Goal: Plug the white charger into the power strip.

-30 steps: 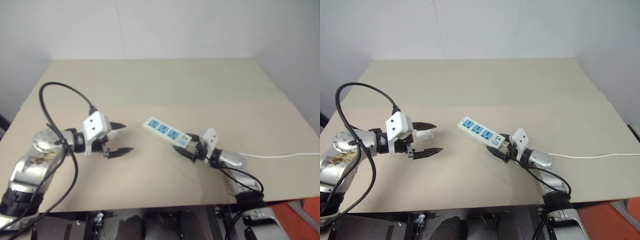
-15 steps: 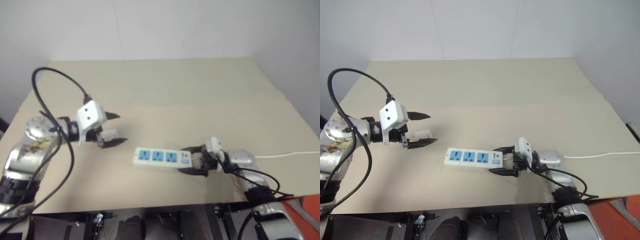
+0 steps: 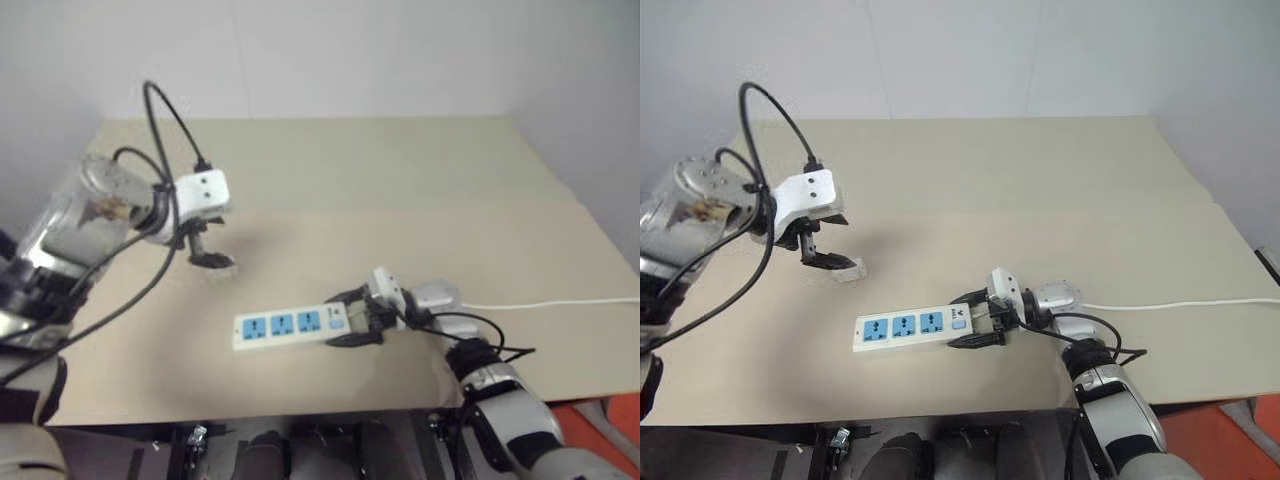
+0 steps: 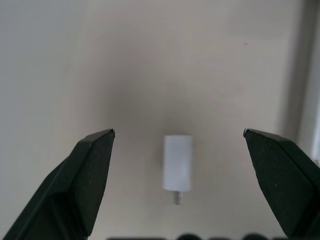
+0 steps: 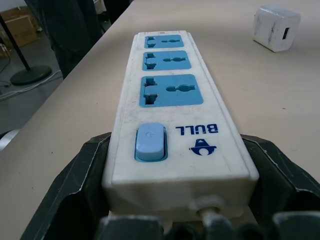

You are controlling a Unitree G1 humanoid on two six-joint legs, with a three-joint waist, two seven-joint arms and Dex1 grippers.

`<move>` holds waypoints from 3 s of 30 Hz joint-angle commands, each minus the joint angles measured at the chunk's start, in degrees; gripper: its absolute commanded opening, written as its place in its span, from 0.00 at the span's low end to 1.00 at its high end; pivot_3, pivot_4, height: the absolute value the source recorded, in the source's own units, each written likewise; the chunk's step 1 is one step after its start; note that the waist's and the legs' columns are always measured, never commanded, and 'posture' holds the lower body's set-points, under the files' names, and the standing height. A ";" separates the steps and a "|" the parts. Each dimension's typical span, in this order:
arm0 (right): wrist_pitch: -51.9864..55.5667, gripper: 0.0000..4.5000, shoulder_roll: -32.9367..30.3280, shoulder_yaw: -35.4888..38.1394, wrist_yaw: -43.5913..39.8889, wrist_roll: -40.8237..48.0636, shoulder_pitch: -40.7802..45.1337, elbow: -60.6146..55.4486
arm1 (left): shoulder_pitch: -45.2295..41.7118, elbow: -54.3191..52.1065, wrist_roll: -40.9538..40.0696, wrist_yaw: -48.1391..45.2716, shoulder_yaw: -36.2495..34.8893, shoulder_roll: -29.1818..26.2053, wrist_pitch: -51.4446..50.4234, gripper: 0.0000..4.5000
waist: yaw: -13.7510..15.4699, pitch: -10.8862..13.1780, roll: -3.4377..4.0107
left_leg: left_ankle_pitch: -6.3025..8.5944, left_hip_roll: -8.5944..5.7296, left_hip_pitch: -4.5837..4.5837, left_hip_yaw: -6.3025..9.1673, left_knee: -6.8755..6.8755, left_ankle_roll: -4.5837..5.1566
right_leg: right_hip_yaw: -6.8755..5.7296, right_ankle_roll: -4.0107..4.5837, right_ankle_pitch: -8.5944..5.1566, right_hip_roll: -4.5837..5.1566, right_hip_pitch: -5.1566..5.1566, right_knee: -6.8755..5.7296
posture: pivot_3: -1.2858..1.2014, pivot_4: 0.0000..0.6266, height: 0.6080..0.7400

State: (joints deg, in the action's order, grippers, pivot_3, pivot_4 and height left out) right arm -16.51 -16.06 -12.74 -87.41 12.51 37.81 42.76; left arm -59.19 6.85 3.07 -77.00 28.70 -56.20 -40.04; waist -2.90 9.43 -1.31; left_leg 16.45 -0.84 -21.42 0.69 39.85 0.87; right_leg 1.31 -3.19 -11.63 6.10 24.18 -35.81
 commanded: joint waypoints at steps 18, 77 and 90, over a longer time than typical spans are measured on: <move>-0.41 0.76 0.14 -2.43 3.31 -4.06 -3.48 -1.83 | -12.25 34.32 20.09 -7.66 10.25 16.27 19.42 1.00 | -0.77 -0.01 -0.01 | 0.00 0.03 0.00 0.20 0.05 0.01 | 0.01 -0.01 0.00 0.00 0.01 -0.06 | 0.52 0.24 1.00; 0.04 0.76 -1.60 -3.69 6.36 -4.93 -7.63 -7.57 | 15.82 -10.99 -21.69 -5.23 -34.09 26.74 6.50 0.22 | -0.59 -0.14 0.11 | 0.00 0.14 0.22 0.20 0.15 -0.01 | 0.15 0.00 0.00 -0.02 -0.09 -0.28 | 0.52 0.24 1.00; -0.26 0.76 -1.86 -3.66 6.99 -5.08 -7.41 -6.74 | 29.33 -6.38 -31.83 -3.58 -33.90 33.36 19.03 0.22 | 0.16 -0.19 0.10 | 0.00 0.13 0.40 -0.04 0.11 0.00 | 0.39 0.06 0.04 -0.02 -0.17 -0.02 | 0.52 0.24 1.00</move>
State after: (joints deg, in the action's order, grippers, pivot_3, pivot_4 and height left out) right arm -17.38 -17.33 -13.89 -79.85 10.30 32.30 34.37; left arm -29.31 0.51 -25.78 -80.39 -4.71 -22.89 -21.48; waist -2.74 9.25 -1.22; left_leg 16.46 -0.70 -21.02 0.65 39.95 0.87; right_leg 1.70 -3.13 -11.59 6.08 24.02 -35.83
